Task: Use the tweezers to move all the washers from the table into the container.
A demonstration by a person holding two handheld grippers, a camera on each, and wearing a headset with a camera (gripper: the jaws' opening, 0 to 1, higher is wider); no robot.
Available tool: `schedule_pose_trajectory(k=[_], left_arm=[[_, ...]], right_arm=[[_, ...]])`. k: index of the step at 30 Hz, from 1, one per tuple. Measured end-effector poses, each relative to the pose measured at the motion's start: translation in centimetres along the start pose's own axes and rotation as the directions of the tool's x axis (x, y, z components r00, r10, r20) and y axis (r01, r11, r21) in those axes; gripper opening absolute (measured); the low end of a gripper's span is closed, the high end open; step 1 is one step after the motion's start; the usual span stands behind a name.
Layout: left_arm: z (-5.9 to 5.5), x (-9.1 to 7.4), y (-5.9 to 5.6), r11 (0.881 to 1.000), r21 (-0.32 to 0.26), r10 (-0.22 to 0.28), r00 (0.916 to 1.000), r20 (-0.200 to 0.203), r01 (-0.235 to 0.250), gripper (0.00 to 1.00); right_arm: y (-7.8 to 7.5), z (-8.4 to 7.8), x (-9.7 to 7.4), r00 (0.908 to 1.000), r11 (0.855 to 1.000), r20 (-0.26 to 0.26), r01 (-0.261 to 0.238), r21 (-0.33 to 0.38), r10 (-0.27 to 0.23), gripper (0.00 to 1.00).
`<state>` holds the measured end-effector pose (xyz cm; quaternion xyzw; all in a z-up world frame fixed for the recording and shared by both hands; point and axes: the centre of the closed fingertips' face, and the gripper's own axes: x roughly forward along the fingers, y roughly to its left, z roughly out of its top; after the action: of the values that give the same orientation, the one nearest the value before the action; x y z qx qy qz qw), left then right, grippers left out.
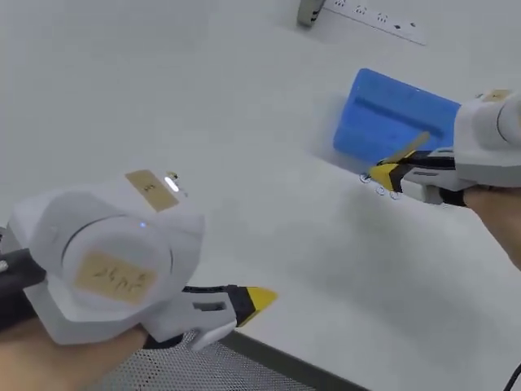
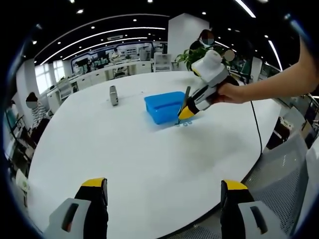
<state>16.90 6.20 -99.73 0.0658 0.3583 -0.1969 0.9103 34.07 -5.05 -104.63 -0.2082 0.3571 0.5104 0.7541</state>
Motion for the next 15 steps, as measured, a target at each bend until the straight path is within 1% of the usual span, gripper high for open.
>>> schedule_pose_trajectory(k=[5, 10, 12, 13, 15], left_arm=[[-0.16, 0.08, -0.31, 1.0, -0.004, -0.005, 1.0, -0.007, 0.005, 0.96], [-0.23, 0.26, -0.57, 1.0, -0.004, -0.016, 0.9997, -0.016, 0.016, 0.97], [-0.22, 0.32, -0.61, 1.0, -0.006, -0.019, 0.9997, -0.017, 0.019, 0.97], [-0.21, 0.35, -0.62, 1.0, -0.006, -0.019, 0.9997, -0.018, 0.019, 0.97], [-0.2, 0.37, -0.58, 1.0, -0.005, -0.018, 0.9997, -0.019, 0.018, 0.97]], right_arm=[[-0.17, -0.43, 0.39, 0.9998, 1.0, -0.018, -0.002, -0.021, 0.002, 0.05], [-0.29, -0.13, 0.5, 1.0, 0.999, -0.008, 0.0, -0.034, 0.0, 0.05], [-0.26, -0.23, 0.73, 0.9999, 0.999, -0.015, -0.002, -0.037, 0.002, 0.05], [-0.27, -0.49, 0.93, 0.9997, 0.999, -0.026, -0.003, -0.045, 0.002, 0.05], [-0.24, -0.5, 0.95, 0.9997, 0.999, -0.025, -0.009, -0.033, 0.009, 0.05]])
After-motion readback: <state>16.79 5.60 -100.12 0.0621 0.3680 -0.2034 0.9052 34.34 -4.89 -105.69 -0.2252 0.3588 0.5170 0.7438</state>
